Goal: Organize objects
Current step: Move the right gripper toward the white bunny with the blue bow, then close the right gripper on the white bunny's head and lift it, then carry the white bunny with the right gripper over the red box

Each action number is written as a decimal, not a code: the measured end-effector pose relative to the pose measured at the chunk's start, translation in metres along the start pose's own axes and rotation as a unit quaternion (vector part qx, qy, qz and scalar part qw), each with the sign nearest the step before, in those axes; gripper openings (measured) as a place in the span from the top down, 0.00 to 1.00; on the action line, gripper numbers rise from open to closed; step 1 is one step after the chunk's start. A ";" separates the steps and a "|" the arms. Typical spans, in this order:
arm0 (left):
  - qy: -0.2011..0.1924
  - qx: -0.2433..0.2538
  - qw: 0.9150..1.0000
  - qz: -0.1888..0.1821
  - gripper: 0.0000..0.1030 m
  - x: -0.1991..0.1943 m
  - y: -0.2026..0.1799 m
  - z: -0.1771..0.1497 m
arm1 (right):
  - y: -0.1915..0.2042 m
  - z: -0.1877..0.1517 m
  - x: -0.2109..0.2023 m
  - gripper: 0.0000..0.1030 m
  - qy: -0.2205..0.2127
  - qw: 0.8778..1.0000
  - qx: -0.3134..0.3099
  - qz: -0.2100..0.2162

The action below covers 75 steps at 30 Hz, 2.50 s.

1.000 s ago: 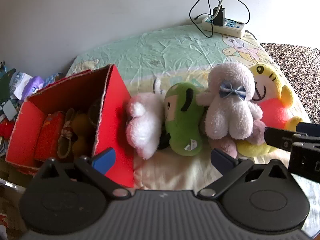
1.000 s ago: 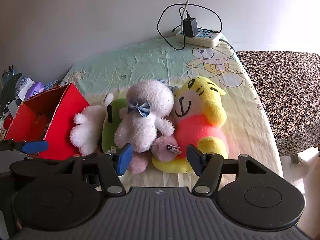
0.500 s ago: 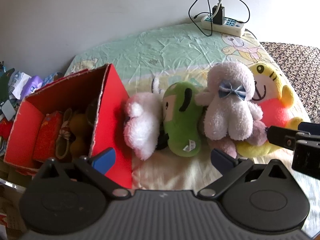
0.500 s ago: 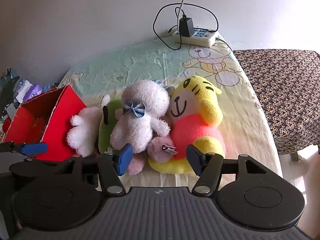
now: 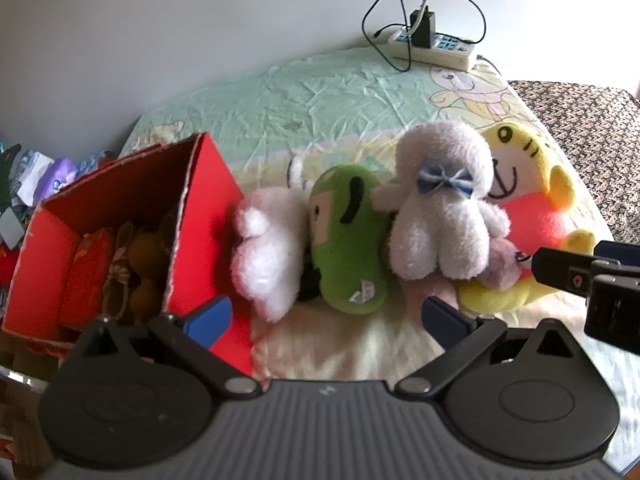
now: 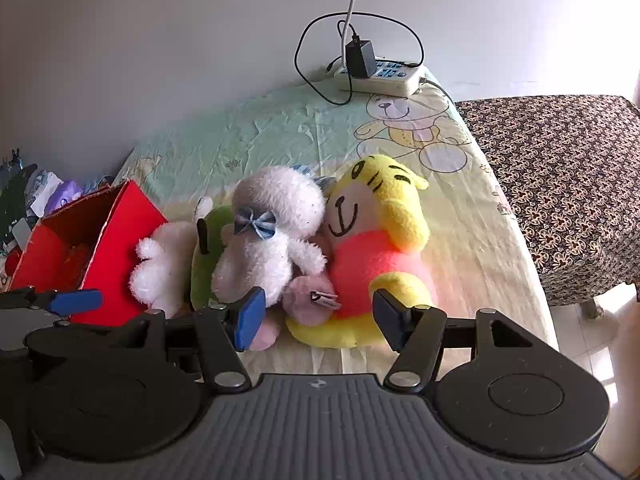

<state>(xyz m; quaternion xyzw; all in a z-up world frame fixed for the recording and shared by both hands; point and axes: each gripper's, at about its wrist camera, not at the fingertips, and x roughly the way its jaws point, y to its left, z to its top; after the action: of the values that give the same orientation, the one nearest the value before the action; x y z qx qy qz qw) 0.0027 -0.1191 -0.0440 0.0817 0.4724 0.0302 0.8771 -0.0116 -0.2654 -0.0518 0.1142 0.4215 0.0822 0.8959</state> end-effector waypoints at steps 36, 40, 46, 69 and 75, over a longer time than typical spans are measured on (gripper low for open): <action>-0.054 0.011 0.980 -0.193 0.01 0.032 -0.015 0.039 | -0.030 0.045 0.071 0.41 0.019 0.988 0.067 0.139; -0.045 0.017 0.978 -0.205 0.01 0.048 -0.017 0.045 | -0.031 0.047 0.086 0.38 0.037 0.983 0.082 0.162; -0.034 0.018 0.973 -0.228 0.02 0.064 -0.019 0.049 | -0.036 0.047 0.097 0.46 0.047 0.971 0.106 0.208; -0.089 0.027 0.962 -0.258 0.33 0.010 -0.011 0.032 | -0.028 0.037 0.022 0.63 -0.020 0.970 0.057 0.234; -0.122 0.014 0.960 -0.253 0.33 -0.024 0.005 0.016 | -0.007 0.036 0.000 0.63 -0.048 0.966 0.026 0.254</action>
<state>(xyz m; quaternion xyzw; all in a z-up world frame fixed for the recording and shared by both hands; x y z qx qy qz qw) 0.0031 -0.1189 -0.0143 -0.0252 0.3676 -0.2093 0.9057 0.0163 -0.2766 -0.0315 0.2444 0.3369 0.2902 0.8617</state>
